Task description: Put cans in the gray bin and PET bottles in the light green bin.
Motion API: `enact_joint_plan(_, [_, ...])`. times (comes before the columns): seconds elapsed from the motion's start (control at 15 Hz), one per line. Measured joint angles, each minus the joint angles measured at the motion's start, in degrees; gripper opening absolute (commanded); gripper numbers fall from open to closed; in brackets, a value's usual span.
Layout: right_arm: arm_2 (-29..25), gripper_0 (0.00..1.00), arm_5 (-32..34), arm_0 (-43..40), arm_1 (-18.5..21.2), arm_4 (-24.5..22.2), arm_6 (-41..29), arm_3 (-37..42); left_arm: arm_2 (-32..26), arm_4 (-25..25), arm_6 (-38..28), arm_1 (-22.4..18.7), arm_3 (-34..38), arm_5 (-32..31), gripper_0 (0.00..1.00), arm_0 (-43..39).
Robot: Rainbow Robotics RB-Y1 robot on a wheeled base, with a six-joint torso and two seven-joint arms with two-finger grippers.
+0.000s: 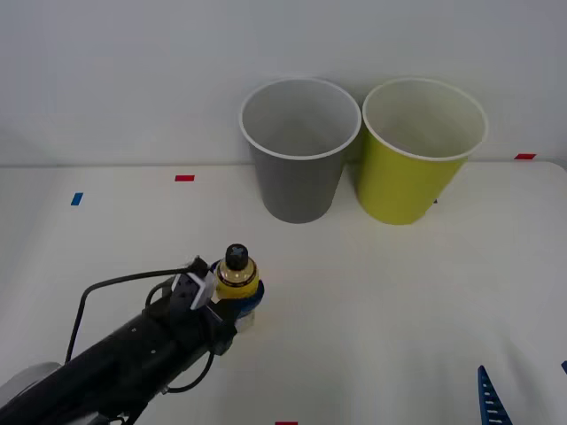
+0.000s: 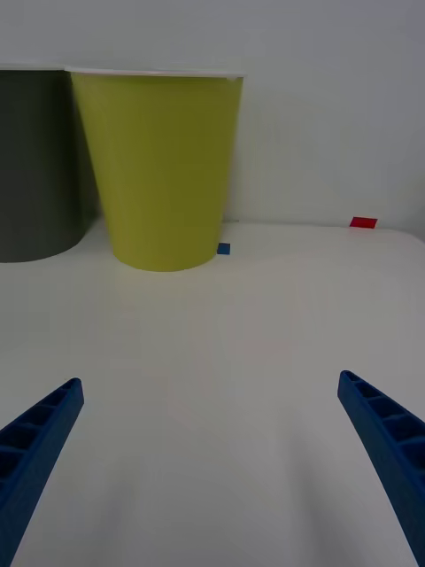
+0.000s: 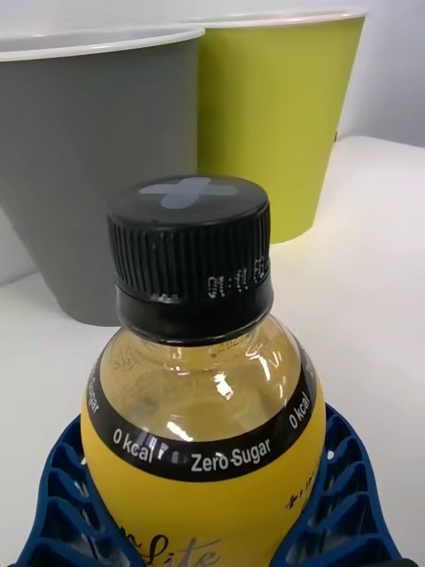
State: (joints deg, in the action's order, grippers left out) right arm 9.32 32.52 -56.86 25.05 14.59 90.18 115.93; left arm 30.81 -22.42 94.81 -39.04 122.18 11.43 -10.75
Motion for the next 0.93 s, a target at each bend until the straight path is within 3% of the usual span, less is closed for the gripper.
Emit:
enact_joint_plan(0.33, [0.0, 1.0, 0.0, 0.0, 0.0, 0.0, 0.0, 0.0, -8.7, -1.2, 0.8, 0.7, 16.7, 28.8, 0.0, 0.2])
enact_joint_plan(0.47, [0.0, 1.0, 0.0, 0.0, 0.0, 0.0, 0.0, 0.0, -13.3, -4.0, 1.6, 2.6, 21.8, 40.2, 0.0, 2.2])
enact_joint_plan(0.93, [0.0, 1.0, 0.0, 0.0, 0.0, 0.0, 0.0, 0.0, -32.9, -18.3, 13.0, 15.2, 25.5, 71.8, 0.0, 19.1])
